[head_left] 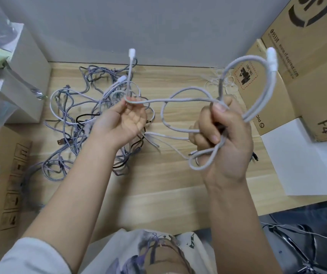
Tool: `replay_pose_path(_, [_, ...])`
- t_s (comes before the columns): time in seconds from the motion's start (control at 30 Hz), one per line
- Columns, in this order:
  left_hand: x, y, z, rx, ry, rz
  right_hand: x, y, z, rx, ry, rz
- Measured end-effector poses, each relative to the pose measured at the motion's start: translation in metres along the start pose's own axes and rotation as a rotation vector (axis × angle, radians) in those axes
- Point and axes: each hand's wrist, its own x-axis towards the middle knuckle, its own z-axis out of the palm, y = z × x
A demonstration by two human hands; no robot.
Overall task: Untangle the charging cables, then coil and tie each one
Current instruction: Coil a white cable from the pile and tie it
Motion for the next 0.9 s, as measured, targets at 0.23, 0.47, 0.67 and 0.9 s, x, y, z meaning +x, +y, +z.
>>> replay_pose_path(0.23, [0.008, 0.015, -0.004, -0.143, 0.019, 0.084, -0.002, -0.007, -0.004, -0.051, -0.064, -0.011])
replay_pose_path(0.47, [0.017, 0.039, -0.018, -0.325, 0.055, 0.086, 0.001, -0.002, -0.003, -0.026, -0.030, 0.003])
replay_pose_path(0.67, [0.010, 0.053, -0.020, -0.226, -0.148, 0.093, 0.011, 0.010, -0.017, 0.103, 0.466, 0.207])
replay_pose_path(0.9, [-0.004, 0.015, 0.007, 0.307, -0.131, 0.162, 0.009, 0.034, 0.003, -0.162, 0.285, 0.307])
